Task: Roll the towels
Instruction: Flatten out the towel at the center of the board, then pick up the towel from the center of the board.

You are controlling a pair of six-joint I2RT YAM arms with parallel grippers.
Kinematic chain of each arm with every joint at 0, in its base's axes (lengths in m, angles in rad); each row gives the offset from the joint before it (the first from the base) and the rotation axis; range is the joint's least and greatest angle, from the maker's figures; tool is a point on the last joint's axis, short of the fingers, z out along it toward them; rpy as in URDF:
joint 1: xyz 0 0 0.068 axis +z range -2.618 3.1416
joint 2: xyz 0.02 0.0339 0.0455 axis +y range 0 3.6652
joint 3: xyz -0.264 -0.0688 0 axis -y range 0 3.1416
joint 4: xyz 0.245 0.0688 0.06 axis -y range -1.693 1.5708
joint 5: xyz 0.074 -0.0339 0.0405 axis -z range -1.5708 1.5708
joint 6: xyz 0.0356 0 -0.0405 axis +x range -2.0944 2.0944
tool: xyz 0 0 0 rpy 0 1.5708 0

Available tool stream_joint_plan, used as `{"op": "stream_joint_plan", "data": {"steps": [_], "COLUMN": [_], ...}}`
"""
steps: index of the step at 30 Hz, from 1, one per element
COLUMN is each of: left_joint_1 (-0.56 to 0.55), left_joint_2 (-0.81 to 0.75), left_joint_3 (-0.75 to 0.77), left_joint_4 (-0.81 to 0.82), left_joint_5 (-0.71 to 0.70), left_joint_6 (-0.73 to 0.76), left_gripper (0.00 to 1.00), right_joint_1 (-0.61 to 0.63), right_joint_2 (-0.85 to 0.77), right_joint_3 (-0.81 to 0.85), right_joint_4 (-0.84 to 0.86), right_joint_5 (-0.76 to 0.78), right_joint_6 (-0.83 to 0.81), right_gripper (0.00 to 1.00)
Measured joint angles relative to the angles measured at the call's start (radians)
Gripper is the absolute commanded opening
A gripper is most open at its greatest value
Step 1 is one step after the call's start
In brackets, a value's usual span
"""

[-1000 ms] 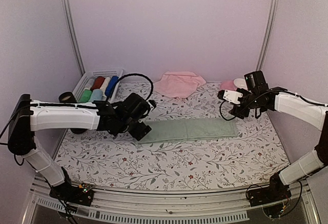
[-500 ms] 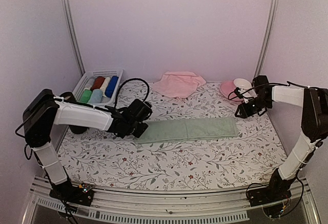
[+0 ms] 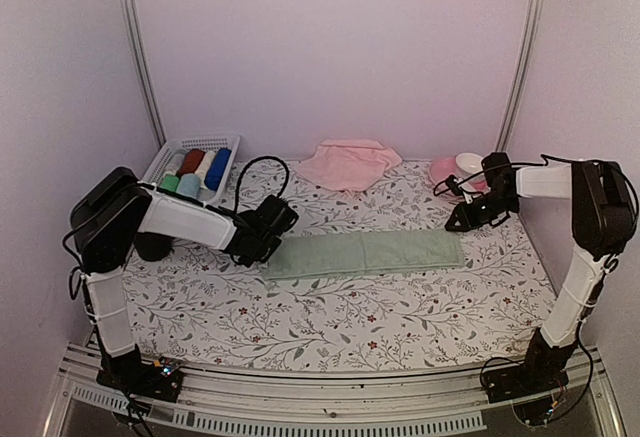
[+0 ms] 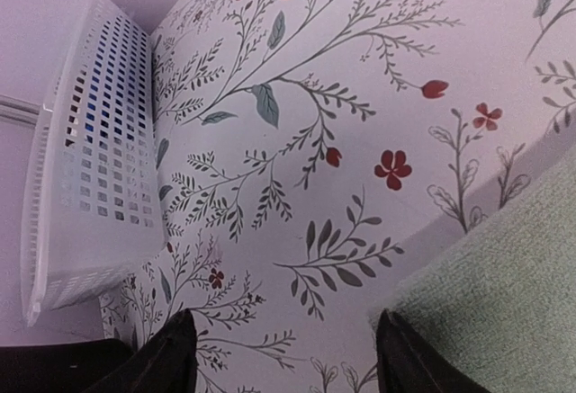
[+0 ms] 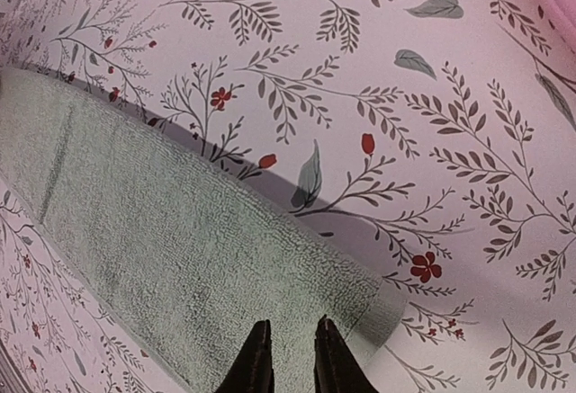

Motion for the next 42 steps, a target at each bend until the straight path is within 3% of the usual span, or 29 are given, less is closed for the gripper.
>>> {"op": "stream_joint_plan", "data": {"steps": [16,19,25,29,31,36,42], "left_joint_1": [0.006,0.006,0.011,0.021,0.023,0.023,0.006], "left_joint_2": [0.060,0.060,0.057,0.045,0.028,-0.060,-0.215], "left_joint_3": [0.015,0.016,0.019,0.025,0.025,0.025,0.005], "left_joint_4": [0.017,0.015,0.013,0.008,0.004,0.002,0.005], "left_joint_5": [-0.003,-0.002,0.008,0.030,0.040,0.052,0.022], "left_joint_6": [0.008,0.008,0.008,0.004,-0.002,-0.027,-0.061], "left_gripper": [0.68,0.69,0.75,0.89,0.97,0.97,0.97], "right_joint_1": [0.000,0.000,0.000,0.000,0.000,0.000,-0.016], "right_joint_2": [0.116,0.116,0.115,0.087,0.040,-0.089,-0.078], "right_joint_3": [0.043,0.043,0.050,0.051,0.051,0.051,0.017], "right_joint_4": [0.024,0.024,0.021,0.011,0.004,0.003,-0.018], "right_joint_5": [0.095,0.096,0.100,0.112,0.115,0.116,0.115], "right_joint_6": [0.040,0.045,0.040,0.034,0.034,0.032,0.039], "right_gripper": [0.14,0.18,0.48,0.64,0.68,0.69,0.68]}}
